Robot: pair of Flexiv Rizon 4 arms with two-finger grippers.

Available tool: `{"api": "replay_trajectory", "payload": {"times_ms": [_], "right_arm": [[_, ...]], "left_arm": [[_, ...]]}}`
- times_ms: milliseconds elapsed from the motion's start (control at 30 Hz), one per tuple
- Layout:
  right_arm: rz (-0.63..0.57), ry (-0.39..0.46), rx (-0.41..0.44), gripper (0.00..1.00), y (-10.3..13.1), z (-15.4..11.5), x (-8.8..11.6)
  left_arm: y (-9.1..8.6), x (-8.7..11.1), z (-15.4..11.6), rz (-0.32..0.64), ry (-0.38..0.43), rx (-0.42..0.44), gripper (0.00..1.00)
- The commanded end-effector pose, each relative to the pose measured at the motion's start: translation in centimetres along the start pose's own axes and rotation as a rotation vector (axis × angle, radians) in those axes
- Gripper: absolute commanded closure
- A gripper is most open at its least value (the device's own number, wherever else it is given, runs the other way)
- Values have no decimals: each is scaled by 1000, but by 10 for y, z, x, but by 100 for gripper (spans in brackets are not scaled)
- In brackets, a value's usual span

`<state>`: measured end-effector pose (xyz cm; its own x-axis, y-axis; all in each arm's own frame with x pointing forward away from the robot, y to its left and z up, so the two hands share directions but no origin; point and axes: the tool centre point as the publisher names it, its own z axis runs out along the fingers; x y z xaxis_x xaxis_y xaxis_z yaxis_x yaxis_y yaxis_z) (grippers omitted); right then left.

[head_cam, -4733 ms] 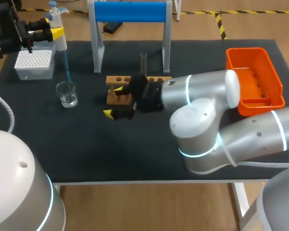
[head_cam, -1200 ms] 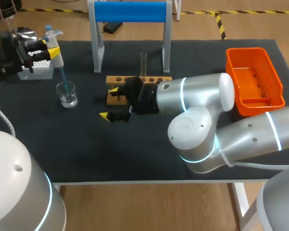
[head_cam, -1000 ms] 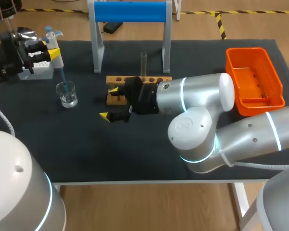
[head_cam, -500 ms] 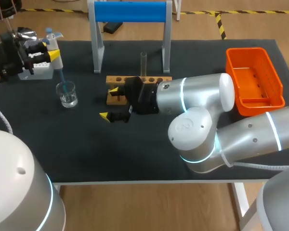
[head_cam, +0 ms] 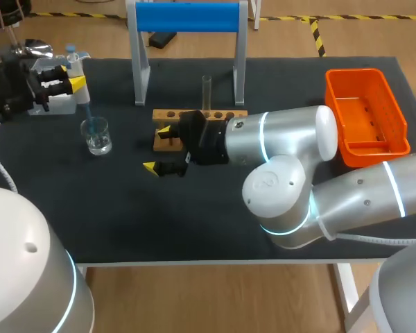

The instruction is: Invert the test tube, pick up the pipette, mount the tip to pipette, aspirate from beaker and dispense into the tube, eject the tip, return the pipette, and cap with the stopper.

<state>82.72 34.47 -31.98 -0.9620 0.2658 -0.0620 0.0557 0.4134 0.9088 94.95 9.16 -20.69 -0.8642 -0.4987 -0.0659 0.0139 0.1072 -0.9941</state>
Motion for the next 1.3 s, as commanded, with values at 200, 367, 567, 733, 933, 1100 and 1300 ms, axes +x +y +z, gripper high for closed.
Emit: {"api": "replay_trajectory", "payload": {"times_ms": [200, 367, 567, 733, 933, 1100, 1300], "right_arm": [[0, 4, -2, 0, -1, -2, -1], [0, 4, -2, 0, -1, -2, -1], [0, 4, -2, 0, -1, -2, -1], [0, 4, -2, 0, -1, -2, -1], [0, 4, -2, 0, -1, -2, -1], [0, 4, -2, 0, -1, -2, -1], [0, 4, -2, 0, -1, -2, -1]], "left_arm": [[4, 0, 5, 0, 3, 0, 100], [4, 0, 6, 0, 3, 2, 100], [3, 1, 6, -6, -1, 15, 100], [2, 2, 6, -4, 0, 9, 100], [2, 2, 6, -4, 0, 9, 100], [2, 2, 6, -4, 0, 9, 100], [2, 2, 6, -4, 0, 9, 100]]}}
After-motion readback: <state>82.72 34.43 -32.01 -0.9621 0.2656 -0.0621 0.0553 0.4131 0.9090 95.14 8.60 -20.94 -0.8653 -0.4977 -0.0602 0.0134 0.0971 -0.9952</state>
